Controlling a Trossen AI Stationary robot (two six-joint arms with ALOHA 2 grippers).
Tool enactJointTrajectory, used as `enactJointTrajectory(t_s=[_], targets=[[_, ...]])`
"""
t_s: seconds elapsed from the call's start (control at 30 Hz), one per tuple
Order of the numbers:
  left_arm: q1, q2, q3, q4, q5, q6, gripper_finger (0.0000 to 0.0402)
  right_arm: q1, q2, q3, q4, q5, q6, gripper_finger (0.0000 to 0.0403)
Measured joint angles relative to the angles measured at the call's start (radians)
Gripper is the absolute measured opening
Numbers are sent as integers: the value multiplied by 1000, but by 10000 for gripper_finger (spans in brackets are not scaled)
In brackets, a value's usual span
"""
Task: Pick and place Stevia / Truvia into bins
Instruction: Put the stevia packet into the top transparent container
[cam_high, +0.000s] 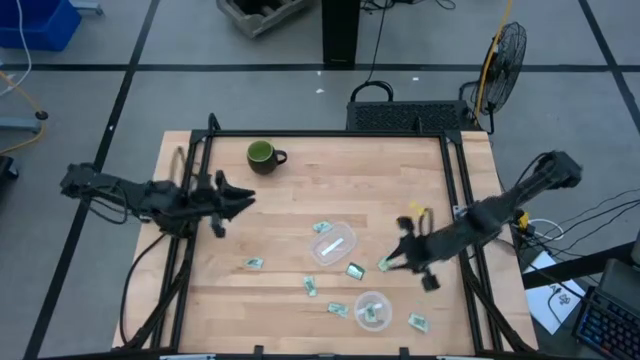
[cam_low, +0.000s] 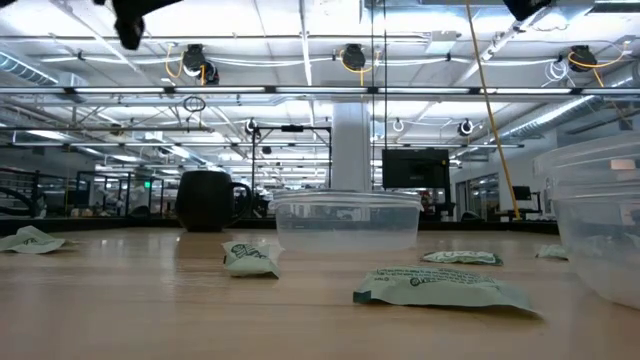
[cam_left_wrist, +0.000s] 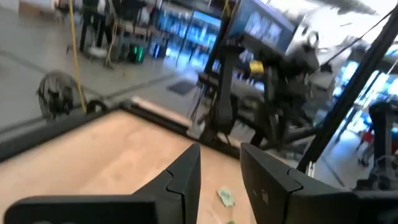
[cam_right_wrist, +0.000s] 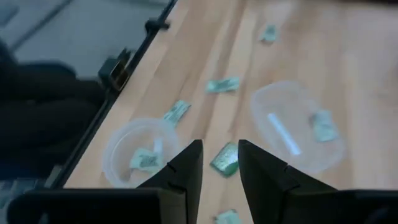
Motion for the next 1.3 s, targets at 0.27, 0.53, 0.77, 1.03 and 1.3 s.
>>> enactJointTrajectory(t_s=[0.27, 0.53, 0.77, 1.03, 1.3], targets=[[3, 328, 116, -88, -1, -160, 118, -42, -371, -454, 511, 145, -45, 93], [98, 530, 115, -111, 48, -351, 118, -58, -453, -870, 1272, 139, -267, 95], [153, 733, 115, -72, 124, -266, 118, -94, -481, -869, 1375, 134, -304, 96], [197, 834, 114, -22, 185, -224, 118, -98, -482, -784, 1198, 144, -230, 96], [206, 839, 115, 0, 179, -49, 118, -97, -407, -615, 777, 320, -134, 96]])
